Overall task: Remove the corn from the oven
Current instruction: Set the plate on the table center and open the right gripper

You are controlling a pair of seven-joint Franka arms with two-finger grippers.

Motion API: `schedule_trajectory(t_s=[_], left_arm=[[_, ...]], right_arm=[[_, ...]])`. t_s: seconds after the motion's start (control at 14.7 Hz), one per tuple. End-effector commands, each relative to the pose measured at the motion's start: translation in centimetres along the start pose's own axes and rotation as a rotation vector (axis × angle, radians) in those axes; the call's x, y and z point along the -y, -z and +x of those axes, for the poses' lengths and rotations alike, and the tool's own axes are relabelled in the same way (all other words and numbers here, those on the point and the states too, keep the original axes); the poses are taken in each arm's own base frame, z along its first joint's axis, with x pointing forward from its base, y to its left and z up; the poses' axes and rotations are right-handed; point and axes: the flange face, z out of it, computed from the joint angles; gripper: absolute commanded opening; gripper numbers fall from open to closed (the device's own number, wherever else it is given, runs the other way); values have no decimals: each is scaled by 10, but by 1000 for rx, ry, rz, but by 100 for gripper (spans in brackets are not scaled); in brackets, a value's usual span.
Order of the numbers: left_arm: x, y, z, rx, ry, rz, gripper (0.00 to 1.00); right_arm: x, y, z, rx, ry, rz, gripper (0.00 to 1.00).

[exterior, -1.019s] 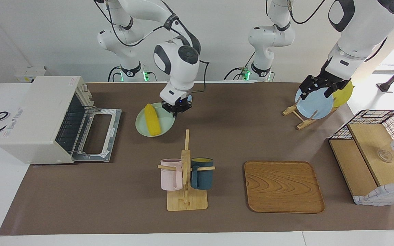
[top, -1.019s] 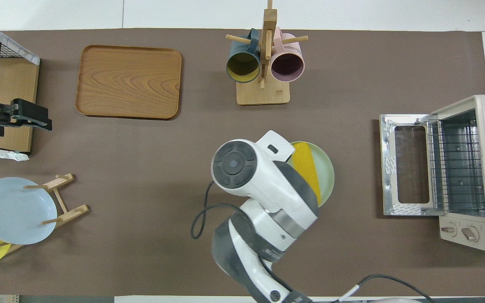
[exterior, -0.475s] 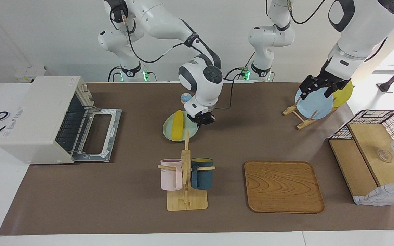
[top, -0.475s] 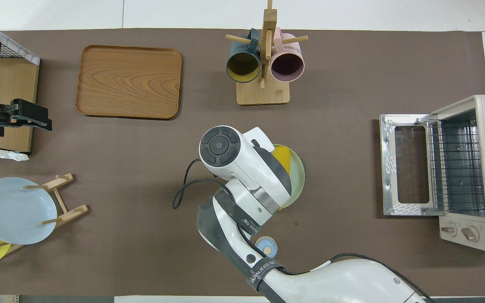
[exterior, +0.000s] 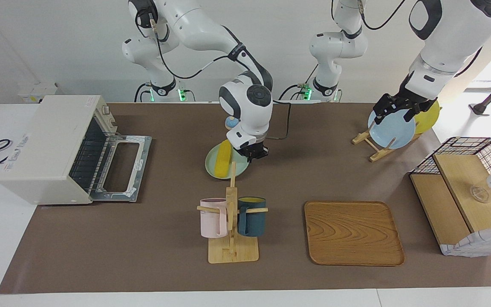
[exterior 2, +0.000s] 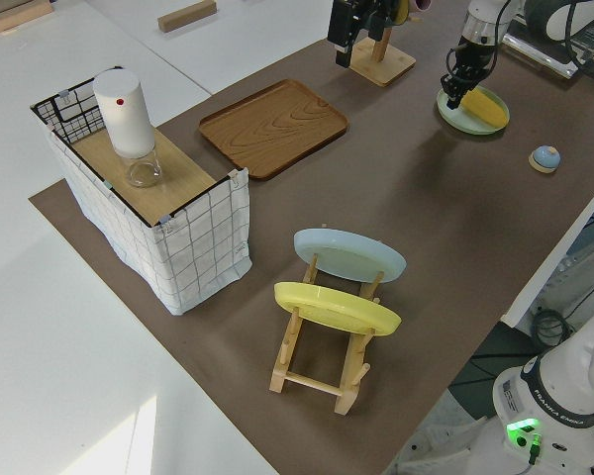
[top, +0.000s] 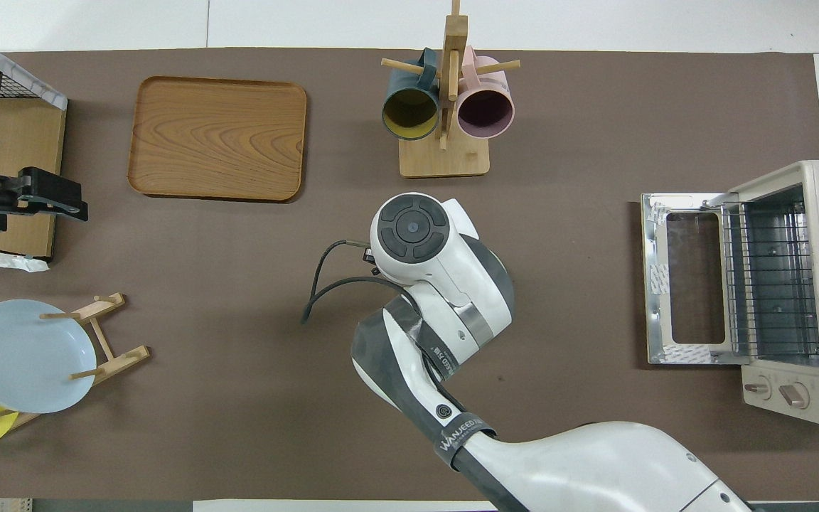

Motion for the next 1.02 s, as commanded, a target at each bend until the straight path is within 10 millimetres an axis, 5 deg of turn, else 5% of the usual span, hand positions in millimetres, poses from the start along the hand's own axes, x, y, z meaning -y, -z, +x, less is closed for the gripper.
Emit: schedule_trajectory(t_s=[0.0,0.07,0.2,0.48,0.61,0.82,0.95], left_arm=[[3,2,-6,10,3,15,100],[3,2,-7,14,4,15,100],[3,0,-10,20,-2,16,100],[-15,-12,-22,30,-36,20,100],[-53,-25,-32,1,-92,16,100],[-149,-69,-70,-14,-73,15,100],[-208,-91,-90,-40,-58,-4,100]], right_arm=[[-25,43,32,-16,48,41,38],[-39,58,39,-15,84,31,36],[-75,81,53,17,112,-15,17],[-177,87,100,94,39,-158,1],[-224,61,99,142,80,-174,0],[-301,13,101,93,115,-125,0],[-327,-3,99,90,141,-116,0]])
